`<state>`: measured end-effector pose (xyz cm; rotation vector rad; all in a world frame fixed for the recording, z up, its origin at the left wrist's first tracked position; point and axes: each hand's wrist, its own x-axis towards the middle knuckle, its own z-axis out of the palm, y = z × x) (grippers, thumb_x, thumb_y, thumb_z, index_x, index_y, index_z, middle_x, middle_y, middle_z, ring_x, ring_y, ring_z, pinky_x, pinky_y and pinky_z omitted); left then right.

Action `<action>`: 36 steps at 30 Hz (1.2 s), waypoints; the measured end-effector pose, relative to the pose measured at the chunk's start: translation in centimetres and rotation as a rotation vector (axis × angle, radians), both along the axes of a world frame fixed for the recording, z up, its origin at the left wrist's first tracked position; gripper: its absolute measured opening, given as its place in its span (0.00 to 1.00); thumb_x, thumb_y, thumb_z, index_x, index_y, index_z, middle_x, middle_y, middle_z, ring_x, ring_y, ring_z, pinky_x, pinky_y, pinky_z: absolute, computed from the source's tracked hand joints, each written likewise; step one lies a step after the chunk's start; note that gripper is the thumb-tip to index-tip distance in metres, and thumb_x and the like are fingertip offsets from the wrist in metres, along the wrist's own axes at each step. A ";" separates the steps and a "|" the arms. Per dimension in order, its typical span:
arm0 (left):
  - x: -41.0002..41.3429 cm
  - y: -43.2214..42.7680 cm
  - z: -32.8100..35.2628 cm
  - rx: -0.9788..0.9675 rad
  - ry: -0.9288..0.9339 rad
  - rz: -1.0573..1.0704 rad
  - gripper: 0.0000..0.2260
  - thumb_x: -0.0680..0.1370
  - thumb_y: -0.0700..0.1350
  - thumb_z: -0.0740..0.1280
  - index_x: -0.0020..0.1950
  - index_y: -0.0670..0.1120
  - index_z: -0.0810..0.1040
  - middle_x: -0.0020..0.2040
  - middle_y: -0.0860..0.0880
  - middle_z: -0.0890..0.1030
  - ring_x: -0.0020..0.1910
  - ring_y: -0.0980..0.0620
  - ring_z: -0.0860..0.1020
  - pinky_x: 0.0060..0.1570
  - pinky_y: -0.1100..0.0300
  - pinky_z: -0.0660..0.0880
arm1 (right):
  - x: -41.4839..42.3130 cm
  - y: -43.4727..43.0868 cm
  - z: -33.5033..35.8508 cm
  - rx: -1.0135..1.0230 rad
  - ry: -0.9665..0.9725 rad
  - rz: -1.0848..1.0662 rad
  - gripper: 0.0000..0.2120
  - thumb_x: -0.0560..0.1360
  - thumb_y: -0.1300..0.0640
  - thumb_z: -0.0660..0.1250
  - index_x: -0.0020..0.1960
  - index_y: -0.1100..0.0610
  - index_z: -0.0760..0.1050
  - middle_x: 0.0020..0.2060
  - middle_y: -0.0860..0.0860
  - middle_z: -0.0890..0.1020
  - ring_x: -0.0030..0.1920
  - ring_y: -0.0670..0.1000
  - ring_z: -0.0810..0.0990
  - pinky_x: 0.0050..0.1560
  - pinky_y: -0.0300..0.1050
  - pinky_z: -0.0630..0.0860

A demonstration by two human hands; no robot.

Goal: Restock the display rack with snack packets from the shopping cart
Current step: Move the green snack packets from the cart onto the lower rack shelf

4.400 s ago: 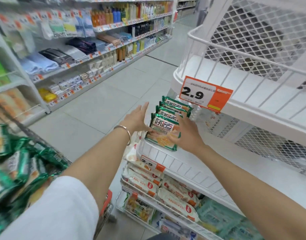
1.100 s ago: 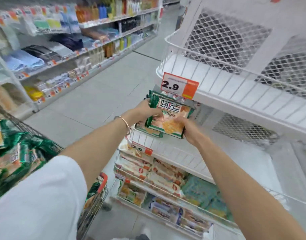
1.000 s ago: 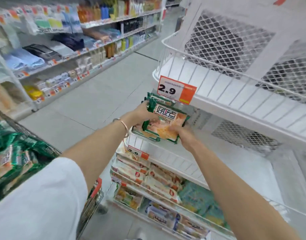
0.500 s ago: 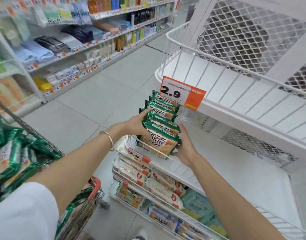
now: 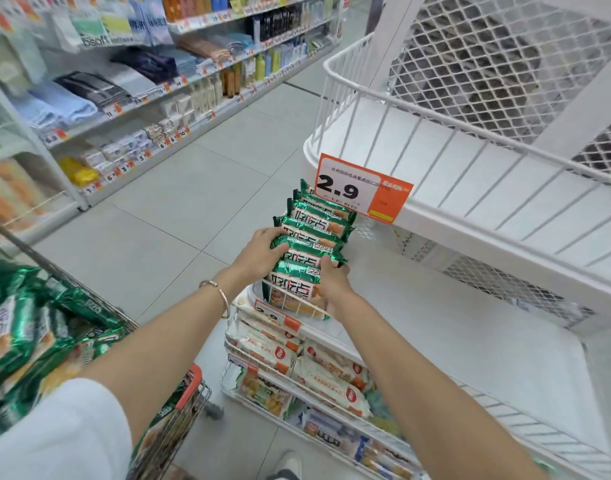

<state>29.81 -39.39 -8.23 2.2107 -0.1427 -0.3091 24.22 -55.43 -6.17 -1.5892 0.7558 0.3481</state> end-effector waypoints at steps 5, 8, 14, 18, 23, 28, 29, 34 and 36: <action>-2.2 0.0 0.7 0.078 -0.106 0.030 0.36 0.75 0.62 0.70 0.79 0.54 0.61 0.76 0.49 0.65 0.73 0.48 0.65 0.68 0.46 0.68 | -1.0 -2.9 -0.9 0.076 0.059 0.139 0.33 0.81 0.37 0.57 0.79 0.50 0.49 0.74 0.53 0.69 0.62 0.58 0.79 0.68 0.61 0.72; -3.0 1.2 0.3 0.091 -0.100 0.007 0.45 0.67 0.71 0.70 0.79 0.55 0.61 0.76 0.51 0.68 0.75 0.49 0.64 0.72 0.41 0.64 | -0.7 -3.5 -0.5 -0.135 0.066 0.284 0.37 0.81 0.34 0.52 0.81 0.52 0.44 0.78 0.53 0.61 0.71 0.60 0.70 0.64 0.57 0.75; -2.2 0.7 0.4 0.206 -0.153 -0.096 0.48 0.61 0.77 0.63 0.78 0.58 0.62 0.70 0.52 0.76 0.69 0.48 0.72 0.70 0.41 0.66 | -0.6 -4.5 -1.5 -0.021 0.029 0.212 0.30 0.81 0.36 0.54 0.74 0.54 0.57 0.65 0.53 0.78 0.56 0.56 0.83 0.52 0.56 0.83; -1.8 -0.1 1.7 0.125 -0.130 -0.133 0.38 0.69 0.70 0.68 0.76 0.59 0.65 0.62 0.56 0.81 0.59 0.52 0.79 0.64 0.41 0.73 | -0.4 -3.9 -2.1 0.138 0.023 0.070 0.23 0.83 0.41 0.56 0.70 0.56 0.64 0.54 0.57 0.84 0.49 0.58 0.86 0.55 0.62 0.81; -1.9 3.8 1.4 0.040 0.033 -0.125 0.40 0.65 0.74 0.69 0.74 0.63 0.66 0.66 0.58 0.78 0.65 0.48 0.76 0.62 0.37 0.74 | -0.5 -0.7 -1.1 -0.096 -0.021 0.201 0.29 0.85 0.43 0.50 0.79 0.58 0.48 0.72 0.57 0.70 0.67 0.59 0.74 0.67 0.53 0.72; -1.8 3.6 1.7 0.159 0.017 -0.076 0.38 0.73 0.58 0.73 0.79 0.55 0.61 0.76 0.48 0.67 0.75 0.45 0.64 0.73 0.40 0.64 | -0.5 -1.0 -1.0 -0.079 -0.026 0.321 0.43 0.79 0.32 0.52 0.80 0.56 0.37 0.78 0.54 0.60 0.75 0.59 0.65 0.74 0.56 0.65; -2.0 3.4 2.1 0.121 0.033 -0.070 0.40 0.73 0.57 0.74 0.80 0.55 0.57 0.79 0.47 0.61 0.77 0.45 0.60 0.75 0.42 0.61 | -0.6 -1.5 -1.2 -0.070 -0.011 0.351 0.47 0.75 0.28 0.54 0.80 0.53 0.35 0.79 0.52 0.58 0.75 0.59 0.65 0.73 0.57 0.65; -1.8 3.3 2.0 0.050 0.089 -0.165 0.50 0.67 0.71 0.70 0.81 0.61 0.47 0.82 0.50 0.41 0.81 0.47 0.49 0.78 0.45 0.55 | -2.2 -1.8 -2.0 -0.297 -0.545 0.365 0.36 0.78 0.42 0.65 0.80 0.44 0.49 0.77 0.45 0.57 0.72 0.46 0.68 0.68 0.49 0.72; -1.6 3.0 1.2 0.134 0.088 -0.224 0.45 0.72 0.66 0.70 0.81 0.62 0.46 0.82 0.50 0.40 0.79 0.45 0.57 0.75 0.44 0.63 | -2.1 -1.3 -2.3 -0.396 -0.544 0.520 0.35 0.80 0.43 0.63 0.81 0.46 0.49 0.78 0.42 0.46 0.73 0.46 0.66 0.66 0.51 0.75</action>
